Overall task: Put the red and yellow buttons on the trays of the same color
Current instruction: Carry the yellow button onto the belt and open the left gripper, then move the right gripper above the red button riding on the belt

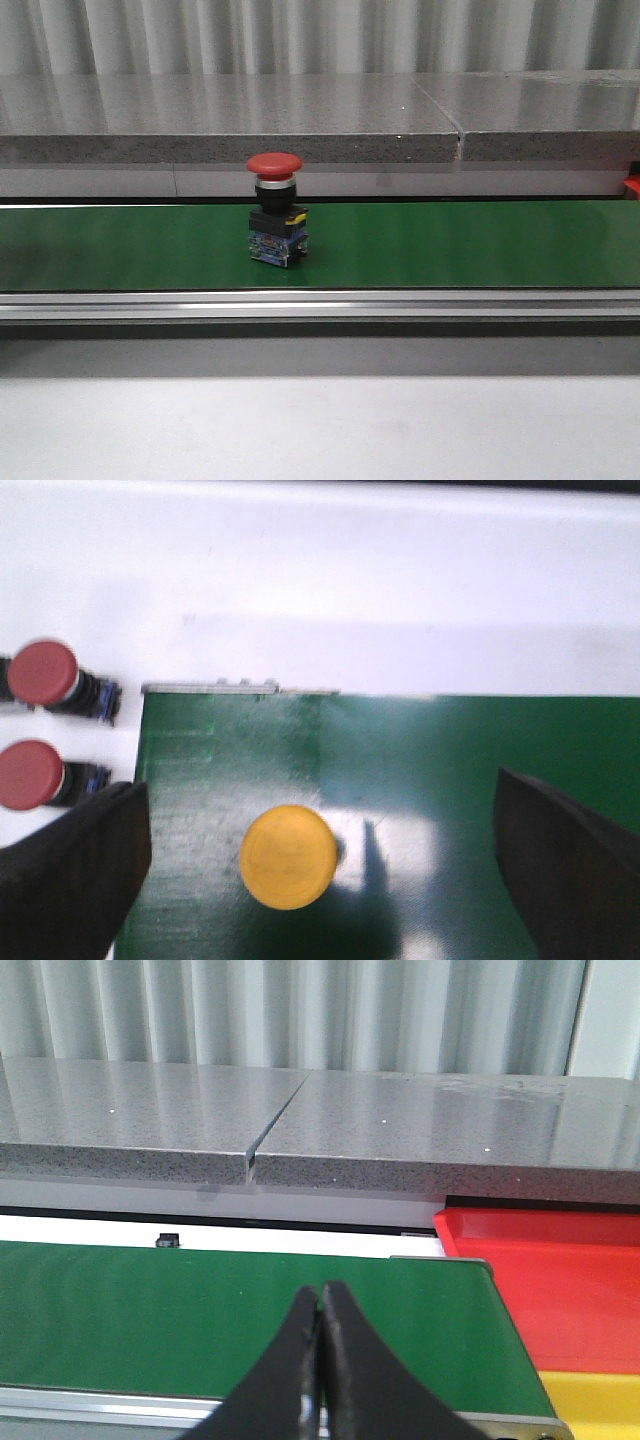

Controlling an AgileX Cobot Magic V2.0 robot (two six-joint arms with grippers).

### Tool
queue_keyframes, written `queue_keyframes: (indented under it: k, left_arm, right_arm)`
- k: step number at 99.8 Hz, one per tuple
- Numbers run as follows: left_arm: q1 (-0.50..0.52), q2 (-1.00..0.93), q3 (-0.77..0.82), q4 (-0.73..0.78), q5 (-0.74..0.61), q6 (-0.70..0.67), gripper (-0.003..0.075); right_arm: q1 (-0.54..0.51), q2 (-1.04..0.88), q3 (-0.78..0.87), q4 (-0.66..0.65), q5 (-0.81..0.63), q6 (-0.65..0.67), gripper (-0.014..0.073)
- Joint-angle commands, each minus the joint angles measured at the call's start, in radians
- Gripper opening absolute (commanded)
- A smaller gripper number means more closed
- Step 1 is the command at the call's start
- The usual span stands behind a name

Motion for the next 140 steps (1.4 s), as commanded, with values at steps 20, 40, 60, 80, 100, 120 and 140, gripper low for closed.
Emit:
queue_keyframes:
  k: [20,40,60,80,100,120,140]
  left_arm:
    - [-0.067,-0.288,0.121,-0.006,-0.198,0.002,0.0668]
    - [-0.067,-0.518,0.348,-0.003,-0.336,0.002,0.0668]
    - [-0.067,-0.740,0.560,-0.005,-0.367,0.002,0.0668]
    - [-0.067,-0.948,0.704,-0.009,-0.367,0.002,0.0531]
    - [-0.067,-1.075,0.763,-0.009,-0.365,0.002,0.0202]
    - [-0.067,-1.097,0.772,-0.009,-0.360,0.002,-0.0021]
    - [-0.067,-1.097,0.772,-0.009,-0.361,0.002,-0.0021]
  right_arm:
    - [-0.007,-0.009,-0.015,0.001,-0.074,-0.010,-0.0081]
    - [-0.007,-0.009,-0.015,0.001,-0.074,-0.010,-0.0081]
    - [-0.007,-0.009,-0.015,0.001,-0.074,-0.010,-0.0081]
    - [-0.007,-0.009,-0.015,0.001,-0.074,-0.010,-0.0081]
    - [-0.007,-0.009,-0.015,0.001,-0.105,-0.010,-0.0081]
    - [-0.007,-0.002,-0.054,0.049,-0.072,0.025,-0.0081]
    - [-0.007,0.107,-0.233,0.067,0.118,0.025,-0.0081]
